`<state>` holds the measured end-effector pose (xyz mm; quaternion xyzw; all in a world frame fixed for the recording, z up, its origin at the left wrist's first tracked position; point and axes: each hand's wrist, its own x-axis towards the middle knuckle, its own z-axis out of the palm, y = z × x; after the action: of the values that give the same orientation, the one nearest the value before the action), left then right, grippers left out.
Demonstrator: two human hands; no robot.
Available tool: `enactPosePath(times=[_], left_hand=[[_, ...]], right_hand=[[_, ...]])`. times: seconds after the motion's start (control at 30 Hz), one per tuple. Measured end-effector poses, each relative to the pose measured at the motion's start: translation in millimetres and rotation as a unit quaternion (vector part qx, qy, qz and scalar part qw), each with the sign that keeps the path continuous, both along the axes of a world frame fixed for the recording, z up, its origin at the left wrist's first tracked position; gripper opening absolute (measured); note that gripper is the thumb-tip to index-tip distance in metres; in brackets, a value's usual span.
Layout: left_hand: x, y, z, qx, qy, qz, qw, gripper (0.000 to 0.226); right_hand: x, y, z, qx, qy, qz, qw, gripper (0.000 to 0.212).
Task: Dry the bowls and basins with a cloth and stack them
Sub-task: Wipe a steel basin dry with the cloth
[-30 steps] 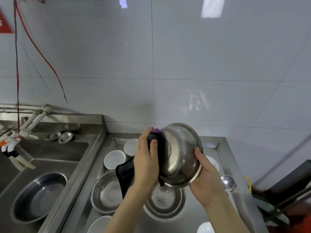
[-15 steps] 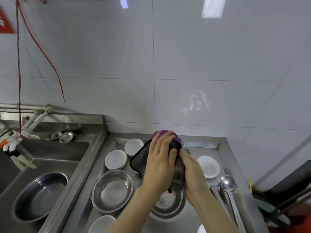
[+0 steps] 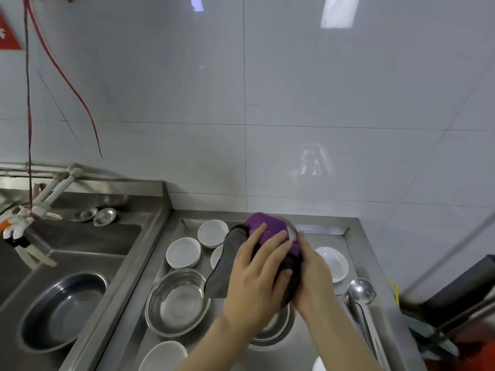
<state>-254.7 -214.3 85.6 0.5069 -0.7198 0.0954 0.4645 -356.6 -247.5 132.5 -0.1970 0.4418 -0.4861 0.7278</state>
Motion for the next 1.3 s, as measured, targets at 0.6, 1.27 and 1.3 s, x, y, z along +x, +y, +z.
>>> enactPosePath(times=[0.6, 1.27, 1.3], left_hand=[[58, 15, 23, 0.106, 0.405, 0.052, 0.907, 0.030], [53, 58, -15, 0.093, 0.031, 0.043, 0.994, 0.038], [58, 58, -15, 0.106, 0.054, 0.054, 0.991, 0.039]], right_hand=[[-13, -7, -3, 0.016, -0.047, 0.065, 0.997, 0.042], [30, 6, -14, 0.050, -0.019, 0.119, 0.991, 0.055], [29, 9, -16, 0.050, -0.012, 0.114, 0.992, 0.054]])
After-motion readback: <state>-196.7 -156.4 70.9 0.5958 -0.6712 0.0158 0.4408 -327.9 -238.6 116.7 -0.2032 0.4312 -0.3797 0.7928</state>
